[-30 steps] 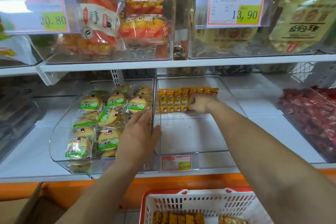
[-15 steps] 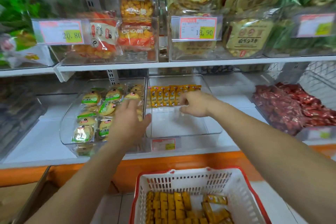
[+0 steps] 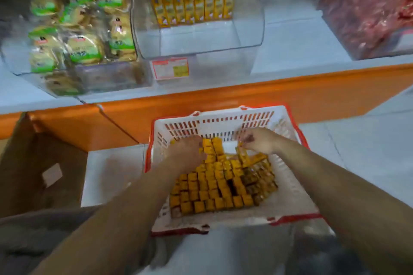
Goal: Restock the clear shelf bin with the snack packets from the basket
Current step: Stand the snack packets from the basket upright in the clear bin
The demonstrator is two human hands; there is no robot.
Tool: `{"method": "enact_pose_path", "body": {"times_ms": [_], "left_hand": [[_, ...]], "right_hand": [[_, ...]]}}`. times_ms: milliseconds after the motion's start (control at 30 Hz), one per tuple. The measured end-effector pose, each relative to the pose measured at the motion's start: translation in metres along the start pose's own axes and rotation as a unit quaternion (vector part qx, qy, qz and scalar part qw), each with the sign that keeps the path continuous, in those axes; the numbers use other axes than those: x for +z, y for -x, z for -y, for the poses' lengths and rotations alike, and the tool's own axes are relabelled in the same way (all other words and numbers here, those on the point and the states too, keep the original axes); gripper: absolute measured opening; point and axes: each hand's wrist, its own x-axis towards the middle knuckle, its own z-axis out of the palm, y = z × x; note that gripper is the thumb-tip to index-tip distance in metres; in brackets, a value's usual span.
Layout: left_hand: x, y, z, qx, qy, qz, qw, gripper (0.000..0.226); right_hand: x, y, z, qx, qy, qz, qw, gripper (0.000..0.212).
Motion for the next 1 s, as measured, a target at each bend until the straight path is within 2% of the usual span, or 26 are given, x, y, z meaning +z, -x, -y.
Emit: {"method": "enact_pose_path", "body": {"times_ms": [67,100,167,200,300,367,433,567,633,700,800,867,933,1000], "left_hand": [[0.037,-0.016,0.010,-0.033,0.051,-0.009,0.998,0.045],[0.051,-0.025,0.015,-0.049,0.065,-0.023,0.996,0.053],[0.071,-0.042,0.027,-0.064,0.064,-0.063,0.994,0.067],[0.077,-0.051,0.032,-0.060,0.056,-0.085,0.993,0.069],[0.095,-0.072,0.044,-0.034,0.044,-0.128,0.990,0.064],[0.105,-0.084,0.049,-0.030,0.032,-0.115,0.992,0.070],[0.112,-0.094,0.052,-0.033,0.009,-0.091,0.995,0.076],[0.113,-0.105,0.057,-0.019,-0.003,-0.092,0.996,0.075],[0.110,-0.105,0.057,0.001,-0.026,-0.126,0.992,0.073],[0.108,-0.102,0.056,0.008,-0.031,-0.150,0.988,0.072],[0.100,-0.099,0.054,-0.002,0.050,-0.139,0.989,0.071],[0.092,-0.098,0.057,-0.013,0.132,-0.103,0.986,0.067],[0.083,-0.098,0.061,-0.026,0.185,-0.060,0.981,0.067],[0.078,-0.097,0.061,-0.019,0.181,-0.027,0.983,0.074]], "right_hand": [[0.036,-0.030,-0.018,0.008,-0.039,0.010,0.999,0.011],[0.052,-0.044,-0.022,0.005,-0.065,0.008,0.998,0.018],[0.078,-0.070,-0.022,-0.003,-0.105,-0.015,0.994,0.052],[0.088,-0.082,-0.020,-0.007,-0.107,-0.029,0.994,0.062],[0.110,-0.114,-0.011,0.009,-0.136,-0.047,0.990,0.069],[0.121,-0.129,-0.010,0.045,-0.129,-0.052,0.989,0.076],[0.129,-0.135,-0.015,0.041,-0.111,-0.066,0.991,0.073],[0.130,-0.137,-0.032,-0.042,-0.154,-0.070,0.985,0.032],[0.128,-0.134,-0.037,-0.059,-0.185,-0.066,0.979,0.035],[0.126,-0.129,-0.035,-0.074,-0.207,-0.065,0.973,0.052],[0.120,-0.126,-0.023,-0.118,-0.140,-0.039,0.982,0.071],[0.116,-0.129,-0.017,-0.116,-0.073,-0.034,0.990,0.082],[0.114,-0.132,-0.012,-0.106,-0.032,-0.048,0.993,0.085],[0.114,-0.133,-0.007,-0.106,-0.008,-0.055,0.993,0.083]]}}
